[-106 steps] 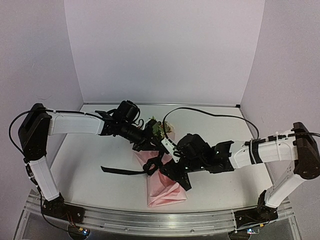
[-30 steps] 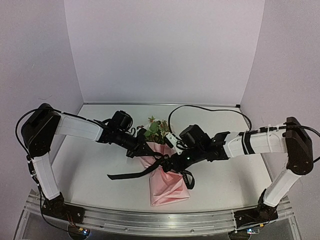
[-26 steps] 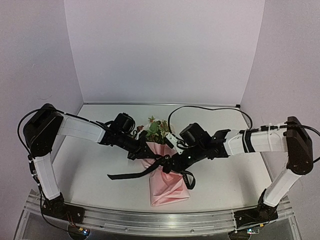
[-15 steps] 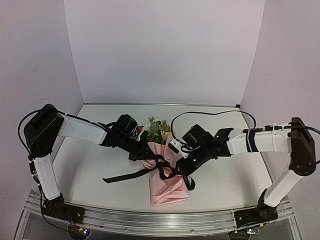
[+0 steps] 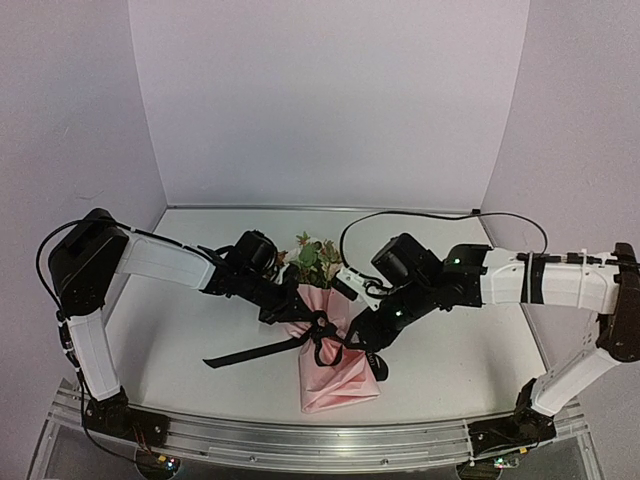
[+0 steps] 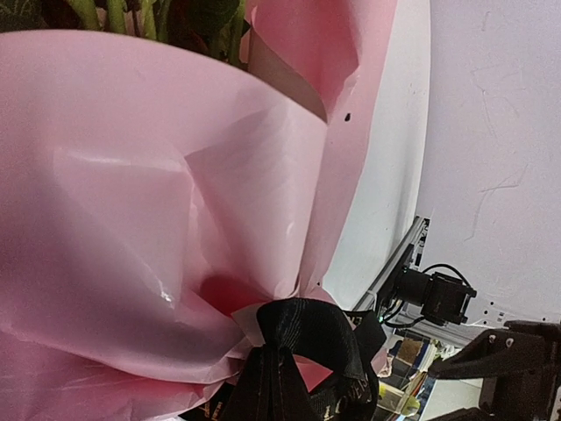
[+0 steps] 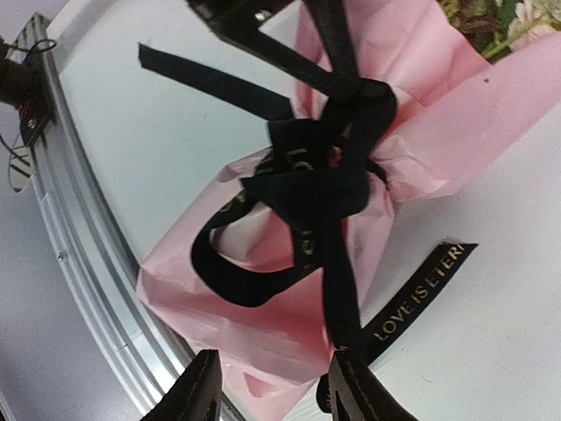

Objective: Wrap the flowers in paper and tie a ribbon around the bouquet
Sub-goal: Tie the half-tied ribbon around the folded bouquet.

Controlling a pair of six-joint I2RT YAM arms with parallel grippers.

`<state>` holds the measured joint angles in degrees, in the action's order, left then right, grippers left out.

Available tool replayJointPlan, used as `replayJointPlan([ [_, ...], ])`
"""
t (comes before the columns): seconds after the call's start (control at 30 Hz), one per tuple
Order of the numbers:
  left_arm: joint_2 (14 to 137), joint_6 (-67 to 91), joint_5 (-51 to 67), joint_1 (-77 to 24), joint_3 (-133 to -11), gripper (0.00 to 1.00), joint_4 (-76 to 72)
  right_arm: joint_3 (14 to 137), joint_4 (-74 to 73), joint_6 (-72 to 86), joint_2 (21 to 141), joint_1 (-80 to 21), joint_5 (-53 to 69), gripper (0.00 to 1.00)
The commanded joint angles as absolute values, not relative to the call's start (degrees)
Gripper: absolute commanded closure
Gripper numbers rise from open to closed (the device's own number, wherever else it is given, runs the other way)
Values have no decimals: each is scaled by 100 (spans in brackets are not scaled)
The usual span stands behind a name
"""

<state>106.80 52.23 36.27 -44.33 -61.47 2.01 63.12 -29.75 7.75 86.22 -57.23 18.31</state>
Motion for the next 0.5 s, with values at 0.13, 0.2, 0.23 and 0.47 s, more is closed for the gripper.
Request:
replayJointPlan([
  [0.13, 10646, 4882, 3678, -4465, -6415, 100, 526, 7168, -3603, -385, 9342, -6184, 2405, 55],
  [0.2, 10646, 4765, 3689, -4465, -6432, 100, 681, 7228, -3616, -509, 9501, -6209, 2476, 56],
  [0.23, 10639, 4691, 3671, -4465, -6433, 100, 759, 7231, -3616, -594, 9543, -6218, 2486, 56],
  [0.47, 10694, 4003, 3829, -4465, -6512, 100, 1184, 7163, -3586, -1096, 9712, -6281, 2460, 55],
])
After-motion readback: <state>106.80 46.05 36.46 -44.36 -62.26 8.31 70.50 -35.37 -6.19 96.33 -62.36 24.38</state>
